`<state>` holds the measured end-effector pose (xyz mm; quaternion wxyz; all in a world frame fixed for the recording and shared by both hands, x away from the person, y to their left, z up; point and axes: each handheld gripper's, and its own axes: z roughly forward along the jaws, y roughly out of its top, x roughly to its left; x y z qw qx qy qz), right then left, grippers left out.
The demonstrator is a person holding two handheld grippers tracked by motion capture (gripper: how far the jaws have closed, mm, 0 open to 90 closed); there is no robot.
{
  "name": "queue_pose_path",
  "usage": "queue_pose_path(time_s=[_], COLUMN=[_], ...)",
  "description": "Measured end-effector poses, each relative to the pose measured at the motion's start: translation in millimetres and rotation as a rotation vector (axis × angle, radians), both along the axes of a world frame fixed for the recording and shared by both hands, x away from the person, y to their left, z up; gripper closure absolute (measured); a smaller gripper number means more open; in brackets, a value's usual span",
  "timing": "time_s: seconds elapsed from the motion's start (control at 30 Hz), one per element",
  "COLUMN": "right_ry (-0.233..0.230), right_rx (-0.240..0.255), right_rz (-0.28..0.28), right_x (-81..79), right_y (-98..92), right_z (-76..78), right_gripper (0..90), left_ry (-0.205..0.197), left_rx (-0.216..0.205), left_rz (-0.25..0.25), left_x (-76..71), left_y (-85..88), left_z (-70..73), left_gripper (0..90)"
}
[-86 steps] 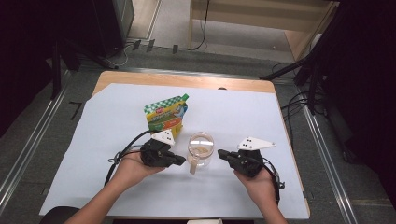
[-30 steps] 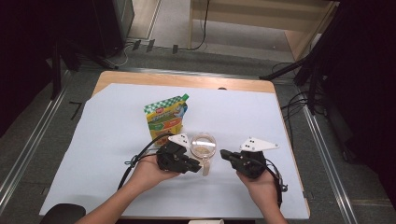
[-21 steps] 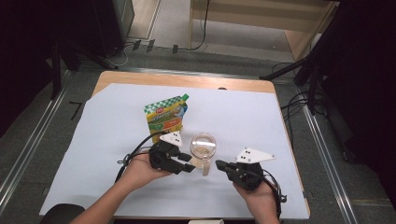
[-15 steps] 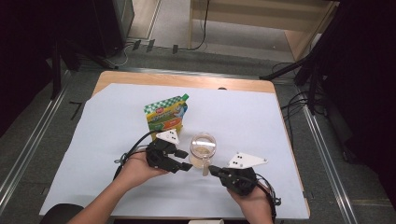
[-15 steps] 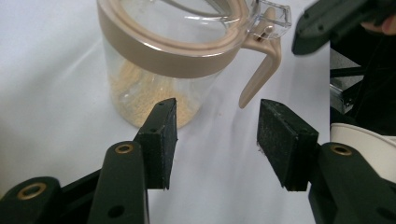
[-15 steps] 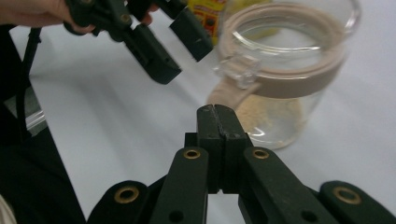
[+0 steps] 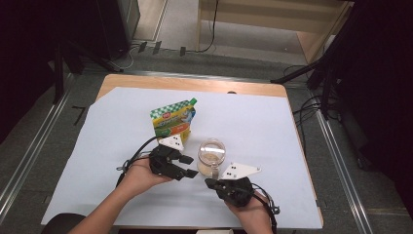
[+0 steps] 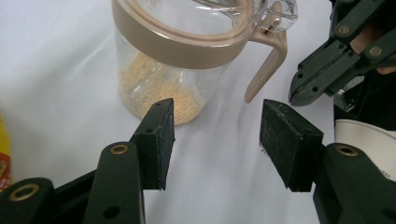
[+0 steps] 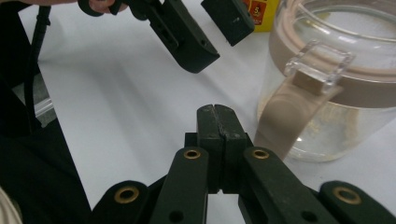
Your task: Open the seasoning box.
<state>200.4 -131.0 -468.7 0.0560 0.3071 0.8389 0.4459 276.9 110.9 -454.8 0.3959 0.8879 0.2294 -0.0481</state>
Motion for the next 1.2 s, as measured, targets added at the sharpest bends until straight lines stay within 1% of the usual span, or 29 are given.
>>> queue_pose_path(time_s=[0.03,0.17,0.33,0.5,0.6,0.67,0.77,0.8,0.9,1.0,1.03,1.2], right_ry=[-0.003,-0.002,-0.004,-0.005,-0.003,-0.007,-0.007,-0.012,-0.010,-0.013,-0.016,-0.013], right_rx=[-0.015,-0.030,-0.035,-0.048,-0.039,-0.024,-0.028,-0.039,-0.039,-0.049,-0.055,-0.050], right_rz=[0.002,-0.010,-0.017,-0.022,-0.021,-0.015,-0.010,-0.013,-0.014,-0.018,-0.020,-0.033], right_x=[0.6,2.7,6.1,7.0,7.4,8.4,7.3,6.4,7.5,6.5,6.5,7.7], right_y=[3.5,5.9,4.6,3.1,3.3,7.3,12.8,16.0,15.7,15.3,13.4,6.4], right_z=[-2.5,-5.7,-8.1,-8.7,-9.1,-10.0,-10.7,-11.5,-12.2,-11.7,-11.4,-10.9], right_gripper=[90.0,90.0,90.0,90.0,90.0,90.0,90.0,90.0,90.0,90.0,90.0,90.0], left_ry=[-0.002,-0.005,-0.010,-0.005,-0.009,-0.008,-0.008,-0.011,-0.016,-0.016,-0.018,-0.020], left_rx=[-0.001,-0.003,-0.003,-0.011,-0.012,-0.016,-0.011,-0.013,-0.012,-0.015,-0.016,-0.019], left_rz=[0.002,0.006,0.008,0.026,0.026,0.030,0.030,0.029,0.030,0.035,0.037,0.039], left_x=[0.3,0.1,0.9,1.8,2.1,2.9,3.3,2.8,2.7,3.3,3.3,3.4], left_y=[0.9,1.6,3.6,6.1,6.7,6.2,6.5,7.0,8.1,10.1,11.1,12.6], left_z=[0.3,0.4,1.1,1.7,1.7,0.7,0.8,1.4,2.2,2.5,2.9,3.4], left_gripper=[46.3,46.3,46.1,45.9,45.9,46.0,46.0,46.0,46.0,46.0,46.0,46.0])
